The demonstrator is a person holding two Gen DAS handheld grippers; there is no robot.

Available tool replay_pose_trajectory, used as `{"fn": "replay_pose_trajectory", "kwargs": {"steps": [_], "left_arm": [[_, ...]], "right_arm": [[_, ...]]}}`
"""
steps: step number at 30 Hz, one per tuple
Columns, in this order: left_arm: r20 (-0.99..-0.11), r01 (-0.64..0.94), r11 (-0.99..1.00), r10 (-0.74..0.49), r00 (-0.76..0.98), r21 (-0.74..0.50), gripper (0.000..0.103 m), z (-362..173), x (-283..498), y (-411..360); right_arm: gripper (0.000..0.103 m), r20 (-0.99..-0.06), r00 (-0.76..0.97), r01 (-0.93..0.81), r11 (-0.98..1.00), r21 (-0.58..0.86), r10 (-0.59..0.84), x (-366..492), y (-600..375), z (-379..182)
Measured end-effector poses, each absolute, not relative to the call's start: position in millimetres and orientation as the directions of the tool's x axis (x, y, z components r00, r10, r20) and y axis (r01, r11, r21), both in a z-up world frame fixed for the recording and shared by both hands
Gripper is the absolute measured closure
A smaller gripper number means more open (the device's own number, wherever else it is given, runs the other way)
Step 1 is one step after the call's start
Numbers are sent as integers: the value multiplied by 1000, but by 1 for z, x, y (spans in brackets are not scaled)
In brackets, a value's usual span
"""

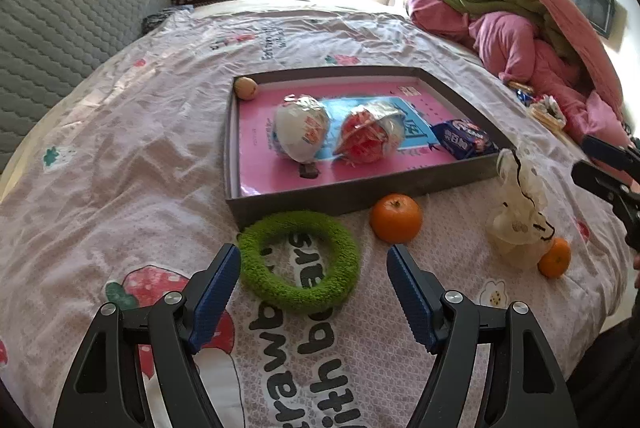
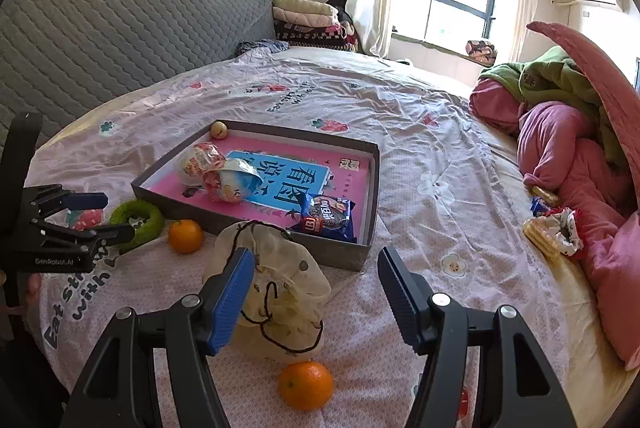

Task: Organize objects
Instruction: 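Move right gripper toward the orange while left gripper moves toward the green fuzzy ring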

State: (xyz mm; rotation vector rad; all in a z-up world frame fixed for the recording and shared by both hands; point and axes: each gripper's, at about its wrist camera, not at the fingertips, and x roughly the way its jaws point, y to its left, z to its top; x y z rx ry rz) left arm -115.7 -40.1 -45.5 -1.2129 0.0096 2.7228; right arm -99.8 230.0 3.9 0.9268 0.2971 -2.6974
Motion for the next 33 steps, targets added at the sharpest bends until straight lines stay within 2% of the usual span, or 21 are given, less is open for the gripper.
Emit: {"fn": "replay_pose_trajectory", "kwargs": {"steps": [33], "left_arm": [[-708,-137,-983,182,-683,-122,26,-30,-77,-34]], "right_arm": [[39,-610,-767,267,-963,-23,-198,-73,233,-3]]}}
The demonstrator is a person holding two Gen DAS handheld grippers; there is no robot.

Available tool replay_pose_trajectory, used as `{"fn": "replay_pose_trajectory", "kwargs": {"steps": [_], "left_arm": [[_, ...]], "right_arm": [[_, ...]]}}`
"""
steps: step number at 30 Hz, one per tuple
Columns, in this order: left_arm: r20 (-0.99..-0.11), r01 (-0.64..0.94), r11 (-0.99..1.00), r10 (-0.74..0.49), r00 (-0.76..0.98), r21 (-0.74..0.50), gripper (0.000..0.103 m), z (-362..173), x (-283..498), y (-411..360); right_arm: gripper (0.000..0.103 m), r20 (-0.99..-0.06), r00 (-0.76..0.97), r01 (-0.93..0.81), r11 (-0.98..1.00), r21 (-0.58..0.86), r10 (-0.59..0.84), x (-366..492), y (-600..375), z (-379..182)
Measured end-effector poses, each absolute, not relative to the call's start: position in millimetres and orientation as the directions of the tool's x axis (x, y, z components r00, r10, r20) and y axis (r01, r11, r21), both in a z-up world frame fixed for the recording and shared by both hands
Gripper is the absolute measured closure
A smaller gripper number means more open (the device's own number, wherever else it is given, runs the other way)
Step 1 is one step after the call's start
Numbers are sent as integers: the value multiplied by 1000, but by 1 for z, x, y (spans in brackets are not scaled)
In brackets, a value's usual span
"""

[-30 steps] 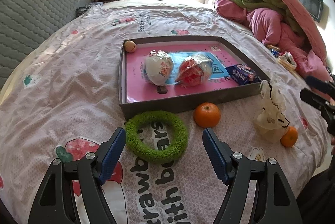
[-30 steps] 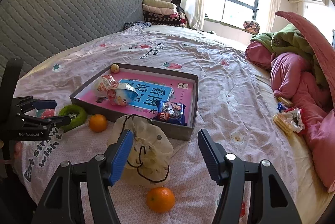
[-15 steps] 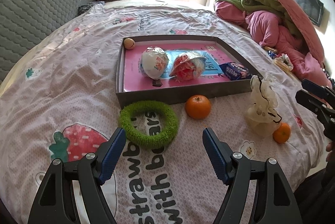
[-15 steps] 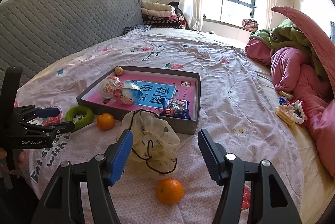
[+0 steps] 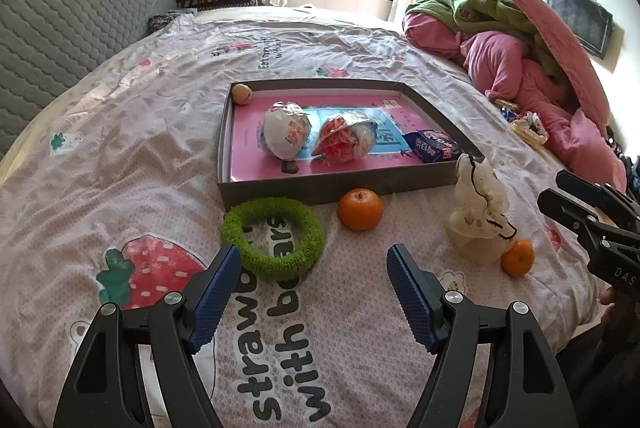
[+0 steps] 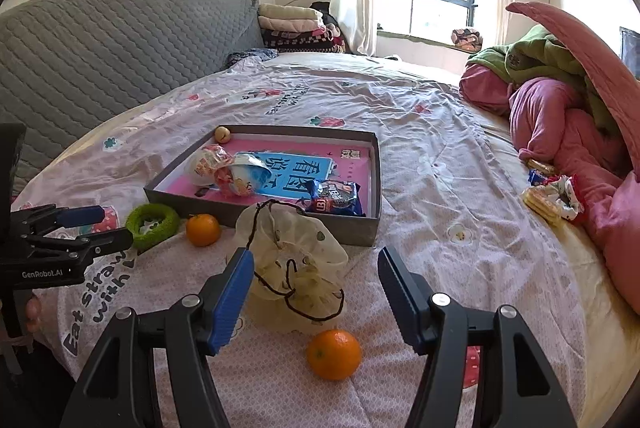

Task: Organize objects
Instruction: 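Move right gripper toward the orange while left gripper moves toward the green fuzzy ring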

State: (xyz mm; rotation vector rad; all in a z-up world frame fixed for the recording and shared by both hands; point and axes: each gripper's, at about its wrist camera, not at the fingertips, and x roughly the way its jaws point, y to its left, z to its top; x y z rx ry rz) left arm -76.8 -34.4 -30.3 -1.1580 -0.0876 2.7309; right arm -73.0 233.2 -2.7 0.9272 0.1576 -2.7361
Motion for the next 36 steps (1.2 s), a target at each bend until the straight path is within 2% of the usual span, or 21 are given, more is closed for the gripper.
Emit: {"fn": "replay_pose_trajectory", "kwargs": {"steps": [13,36], "left_arm": [[-717,-132,-979,205,-666,-157,26,-34,-69,-38],[-729,-116,-988,156,-666,-105,26,-42,-63,-31]], "right_arm": [[39,-578,-799,284,-951,-119,-167,-58,220,-3],[39,-613,-773,272,-958,-89,-162,-54,230,-12]]}}
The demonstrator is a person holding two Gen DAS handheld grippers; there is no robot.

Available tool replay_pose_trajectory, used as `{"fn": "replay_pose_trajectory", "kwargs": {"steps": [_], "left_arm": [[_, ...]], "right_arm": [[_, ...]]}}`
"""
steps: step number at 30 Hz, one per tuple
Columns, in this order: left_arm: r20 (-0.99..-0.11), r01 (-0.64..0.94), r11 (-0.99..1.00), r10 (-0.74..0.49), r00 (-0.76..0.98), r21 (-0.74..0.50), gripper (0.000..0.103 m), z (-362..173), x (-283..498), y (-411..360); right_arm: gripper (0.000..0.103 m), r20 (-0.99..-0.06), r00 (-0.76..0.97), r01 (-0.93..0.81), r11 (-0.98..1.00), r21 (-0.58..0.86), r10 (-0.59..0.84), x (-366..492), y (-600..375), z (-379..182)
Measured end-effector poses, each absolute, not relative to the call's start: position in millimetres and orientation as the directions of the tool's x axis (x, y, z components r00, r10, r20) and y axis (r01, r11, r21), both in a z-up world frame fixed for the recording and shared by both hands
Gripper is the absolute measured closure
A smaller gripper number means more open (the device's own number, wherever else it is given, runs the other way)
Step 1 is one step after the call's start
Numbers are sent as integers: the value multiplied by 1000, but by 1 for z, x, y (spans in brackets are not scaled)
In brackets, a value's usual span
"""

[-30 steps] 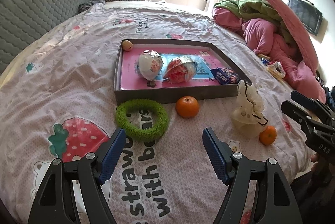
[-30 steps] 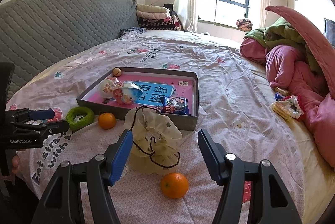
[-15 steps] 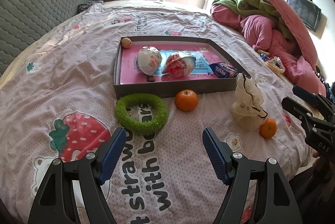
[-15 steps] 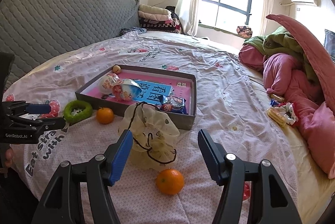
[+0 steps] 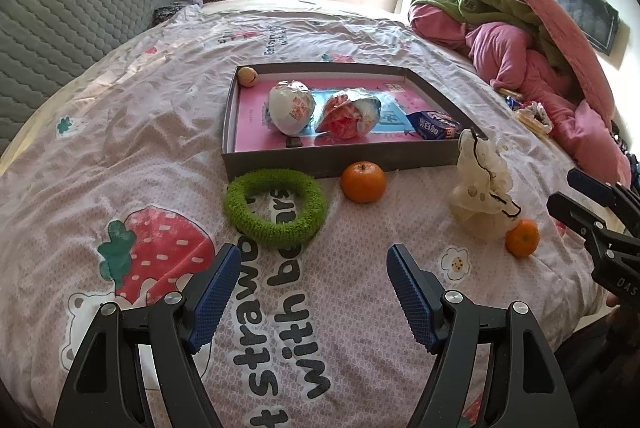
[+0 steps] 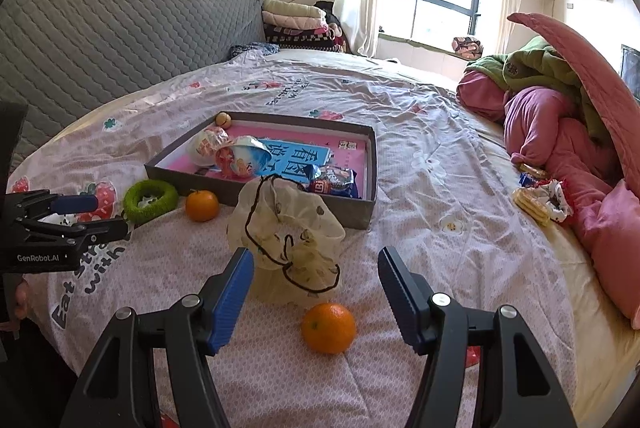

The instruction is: Organize objects

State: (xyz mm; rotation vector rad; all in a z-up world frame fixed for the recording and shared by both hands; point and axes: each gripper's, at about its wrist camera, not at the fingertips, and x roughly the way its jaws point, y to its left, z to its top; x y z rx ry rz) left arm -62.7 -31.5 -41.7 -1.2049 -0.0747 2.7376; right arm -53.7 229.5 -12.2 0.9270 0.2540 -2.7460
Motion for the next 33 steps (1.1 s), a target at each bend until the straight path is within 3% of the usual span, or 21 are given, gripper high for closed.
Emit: {"fn": "replay_pose_trajectory", "kwargs": {"steps": [33], "left_arm": [[-750,-102,-993,115,-652,-63,26,-59,-67,-34]], "right_arm": [[39,-703,-687,271,-963,-11,-186,-56,240,-38]]}}
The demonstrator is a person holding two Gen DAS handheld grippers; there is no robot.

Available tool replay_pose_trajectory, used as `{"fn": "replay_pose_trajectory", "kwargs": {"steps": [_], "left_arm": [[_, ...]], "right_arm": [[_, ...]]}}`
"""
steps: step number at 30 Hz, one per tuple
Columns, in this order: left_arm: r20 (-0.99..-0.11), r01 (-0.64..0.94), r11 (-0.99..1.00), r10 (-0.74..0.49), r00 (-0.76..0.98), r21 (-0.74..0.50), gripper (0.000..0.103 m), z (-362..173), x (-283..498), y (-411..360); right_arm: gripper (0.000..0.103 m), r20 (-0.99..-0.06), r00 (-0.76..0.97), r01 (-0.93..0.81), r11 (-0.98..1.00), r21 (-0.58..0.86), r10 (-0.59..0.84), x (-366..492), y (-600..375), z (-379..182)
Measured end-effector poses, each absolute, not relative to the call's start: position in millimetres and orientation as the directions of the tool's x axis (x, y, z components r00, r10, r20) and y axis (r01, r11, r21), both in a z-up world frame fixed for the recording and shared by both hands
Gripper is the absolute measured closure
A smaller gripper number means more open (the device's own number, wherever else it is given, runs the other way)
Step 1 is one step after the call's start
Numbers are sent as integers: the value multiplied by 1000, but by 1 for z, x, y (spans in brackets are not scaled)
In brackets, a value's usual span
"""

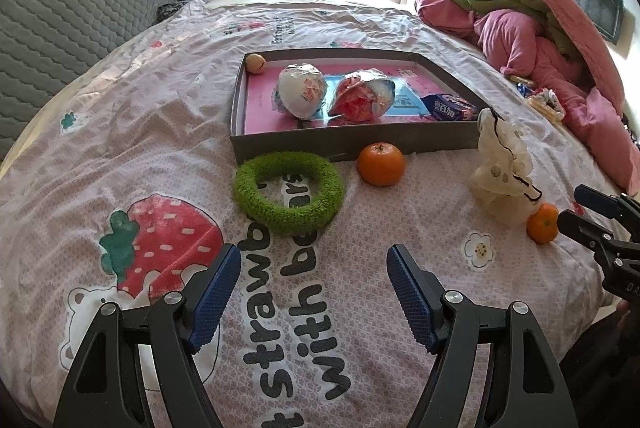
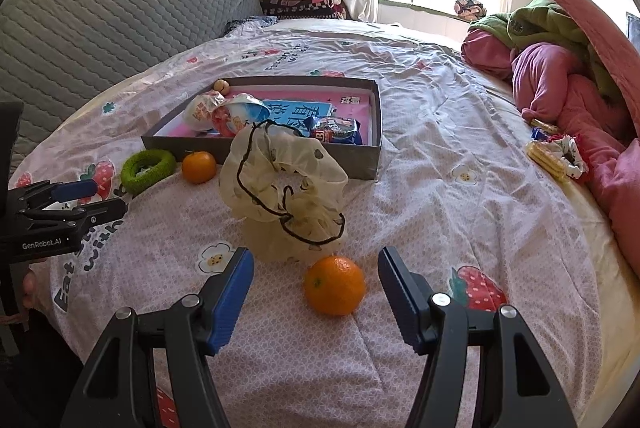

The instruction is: Organize objects

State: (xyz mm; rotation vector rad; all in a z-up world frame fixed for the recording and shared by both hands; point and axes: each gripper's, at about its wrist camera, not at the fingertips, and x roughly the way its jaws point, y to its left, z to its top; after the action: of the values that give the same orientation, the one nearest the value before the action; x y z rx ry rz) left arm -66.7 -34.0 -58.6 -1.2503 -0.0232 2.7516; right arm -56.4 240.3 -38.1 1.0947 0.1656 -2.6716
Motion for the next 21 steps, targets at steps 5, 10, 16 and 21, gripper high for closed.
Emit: {"fn": "replay_pose_trajectory", "kwargs": {"steps": [5,10,16,21], "left_arm": [[-743,-90,-995,88,-664,-37,26,-58,-70,-36],[-741,-74,-996,79,-667,-40,26,-58,-74,-42],[-747,-80,-996,81,-660,-38,26,-61,-76,-41],[-740,-83,-996,68,-669,-16,26,-61,-78,-40]], "right_arm": [[39,-707,-685,266,-964,-14,-179,-58,240,-40],[39,-716,-677,257,-966,-12,-171,-60,242,-42],[39,-728,-666,254,-967,-18,-161,-62,242,-46],[39,-744,-652,241,-970,-23,-144,-66,243,-52]]}}
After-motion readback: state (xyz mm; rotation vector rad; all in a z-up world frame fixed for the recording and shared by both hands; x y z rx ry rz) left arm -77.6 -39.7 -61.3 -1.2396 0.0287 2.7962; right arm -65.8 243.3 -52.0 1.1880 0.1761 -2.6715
